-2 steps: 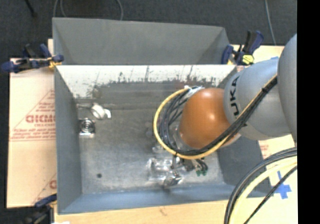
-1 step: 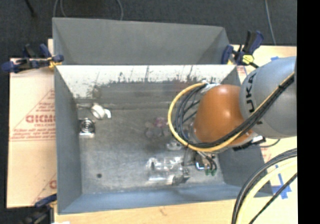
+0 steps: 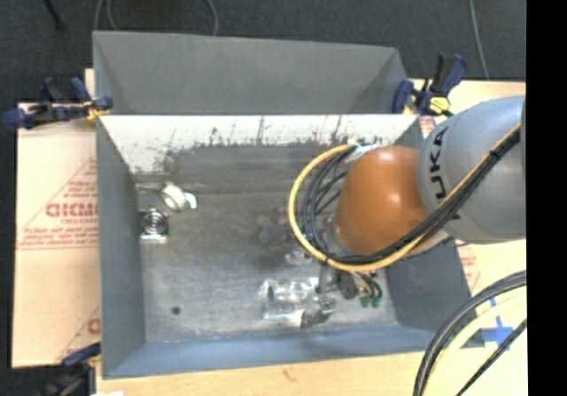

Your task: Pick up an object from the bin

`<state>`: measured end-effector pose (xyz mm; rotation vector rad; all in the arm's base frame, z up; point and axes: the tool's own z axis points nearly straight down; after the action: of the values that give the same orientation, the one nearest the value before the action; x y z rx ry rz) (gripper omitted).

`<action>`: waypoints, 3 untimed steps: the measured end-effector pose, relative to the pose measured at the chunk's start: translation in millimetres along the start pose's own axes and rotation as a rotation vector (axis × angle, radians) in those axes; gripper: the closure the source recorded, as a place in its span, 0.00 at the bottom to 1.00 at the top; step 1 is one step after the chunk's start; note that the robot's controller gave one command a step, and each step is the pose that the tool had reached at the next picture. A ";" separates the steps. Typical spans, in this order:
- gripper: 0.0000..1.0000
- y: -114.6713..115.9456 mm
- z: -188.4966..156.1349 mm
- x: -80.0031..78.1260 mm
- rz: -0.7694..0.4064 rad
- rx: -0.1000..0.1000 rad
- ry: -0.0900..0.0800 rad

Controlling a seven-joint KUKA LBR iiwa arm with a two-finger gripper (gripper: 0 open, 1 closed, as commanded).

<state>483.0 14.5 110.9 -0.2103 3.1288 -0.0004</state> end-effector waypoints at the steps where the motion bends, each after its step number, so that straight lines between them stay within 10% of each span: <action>1: 0.00 -5.1 35.8 -9.2 0.129 -0.003 0.004; 2: 0.00 -4.8 34.2 3.8 0.248 -0.001 -0.020; 3: 1.00 -4.0 33.1 6.1 0.249 -0.002 -0.007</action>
Offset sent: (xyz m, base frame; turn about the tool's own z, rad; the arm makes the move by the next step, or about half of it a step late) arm 0.0075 -0.0045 -0.0409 0.1329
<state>477.7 9.7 77.8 0.1791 3.1239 0.0041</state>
